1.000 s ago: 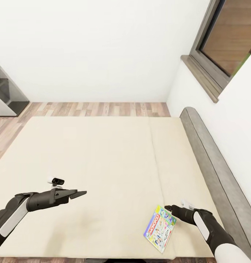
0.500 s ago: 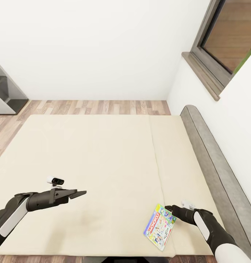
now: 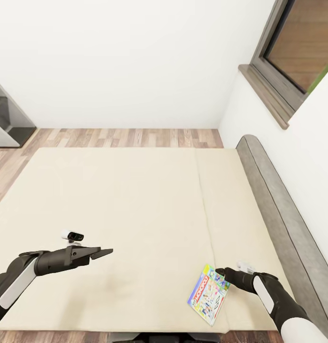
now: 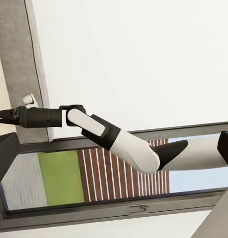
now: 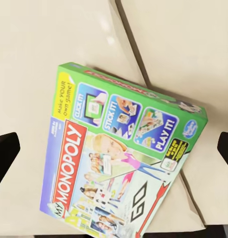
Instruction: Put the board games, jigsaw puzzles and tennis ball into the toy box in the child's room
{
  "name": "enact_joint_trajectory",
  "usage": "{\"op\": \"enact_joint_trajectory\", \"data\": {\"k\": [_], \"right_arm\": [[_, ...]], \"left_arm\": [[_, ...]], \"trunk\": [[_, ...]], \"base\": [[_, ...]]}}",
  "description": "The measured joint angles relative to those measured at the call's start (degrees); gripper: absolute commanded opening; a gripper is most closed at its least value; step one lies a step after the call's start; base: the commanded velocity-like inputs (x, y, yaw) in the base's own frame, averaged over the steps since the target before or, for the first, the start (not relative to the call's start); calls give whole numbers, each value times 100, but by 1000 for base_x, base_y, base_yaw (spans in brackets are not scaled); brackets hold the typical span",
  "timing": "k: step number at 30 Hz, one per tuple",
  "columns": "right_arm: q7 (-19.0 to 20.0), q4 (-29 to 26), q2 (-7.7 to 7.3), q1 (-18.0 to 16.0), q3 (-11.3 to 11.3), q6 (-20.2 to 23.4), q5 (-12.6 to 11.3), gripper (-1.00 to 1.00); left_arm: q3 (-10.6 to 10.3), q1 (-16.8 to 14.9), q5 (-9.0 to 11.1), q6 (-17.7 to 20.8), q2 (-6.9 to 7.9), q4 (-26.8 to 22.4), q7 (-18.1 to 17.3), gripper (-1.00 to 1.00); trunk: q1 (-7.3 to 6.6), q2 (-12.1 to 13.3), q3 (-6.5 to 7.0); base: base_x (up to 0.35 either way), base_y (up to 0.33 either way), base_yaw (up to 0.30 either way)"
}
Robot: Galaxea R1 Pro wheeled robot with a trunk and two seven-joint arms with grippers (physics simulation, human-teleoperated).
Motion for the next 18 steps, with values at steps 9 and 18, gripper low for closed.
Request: {"op": "enact_joint_trajectory", "data": {"k": [9,18], "right_arm": [[-5,-3,0,0,3,0,0,100],[-10,-6,8,0,16,-6,0,100]], "left_arm": [[0,0,0,0,0,4,0,100],[0,0,0,0,0,1,0,100]], "trunk": [[0,0,-76],[0,0,-92]], "base": [[0,0,0],[0,0,0]]}}
